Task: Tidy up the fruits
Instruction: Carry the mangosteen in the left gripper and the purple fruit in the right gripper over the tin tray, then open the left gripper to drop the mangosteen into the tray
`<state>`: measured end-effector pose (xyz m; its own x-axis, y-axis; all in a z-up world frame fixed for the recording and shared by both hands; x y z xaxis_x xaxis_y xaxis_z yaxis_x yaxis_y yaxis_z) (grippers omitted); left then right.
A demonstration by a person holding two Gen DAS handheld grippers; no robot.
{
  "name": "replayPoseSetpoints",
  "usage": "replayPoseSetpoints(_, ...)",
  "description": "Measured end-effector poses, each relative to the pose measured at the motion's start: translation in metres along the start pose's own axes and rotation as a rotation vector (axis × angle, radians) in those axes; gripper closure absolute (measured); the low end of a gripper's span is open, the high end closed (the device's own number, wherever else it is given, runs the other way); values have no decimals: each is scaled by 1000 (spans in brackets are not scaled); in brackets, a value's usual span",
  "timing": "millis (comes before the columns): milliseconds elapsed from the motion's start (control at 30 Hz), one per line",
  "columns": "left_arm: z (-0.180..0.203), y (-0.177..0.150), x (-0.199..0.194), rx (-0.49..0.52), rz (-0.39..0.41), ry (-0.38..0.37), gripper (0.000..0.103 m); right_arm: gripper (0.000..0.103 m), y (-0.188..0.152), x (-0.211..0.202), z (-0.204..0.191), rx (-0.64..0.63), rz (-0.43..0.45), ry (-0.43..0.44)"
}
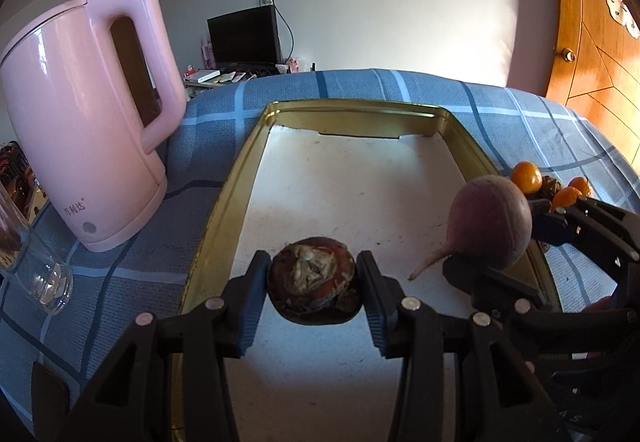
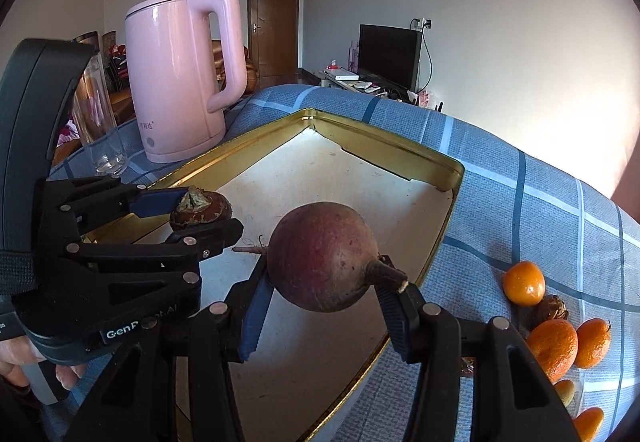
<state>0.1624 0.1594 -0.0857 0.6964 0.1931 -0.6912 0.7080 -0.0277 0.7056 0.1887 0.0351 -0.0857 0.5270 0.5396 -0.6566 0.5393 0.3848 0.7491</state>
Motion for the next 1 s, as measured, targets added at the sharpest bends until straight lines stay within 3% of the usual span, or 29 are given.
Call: replayPoseSetpoints(1000,-2,-9,4,-3,-23,24,57,50,-4,2,-4,-37,12,-25)
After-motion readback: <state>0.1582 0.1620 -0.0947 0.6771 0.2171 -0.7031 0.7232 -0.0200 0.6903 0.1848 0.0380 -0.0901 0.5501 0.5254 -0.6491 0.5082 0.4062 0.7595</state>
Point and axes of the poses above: each gripper's, at about its wrist camera, not at the fingertips, and x roughly the way its jaws point, z to its right, y to its top, the point moved 5 cm from there along x, roughly the way its jaws point, and after that the axes turned 9 degrees about x, right-handed, at the moved point
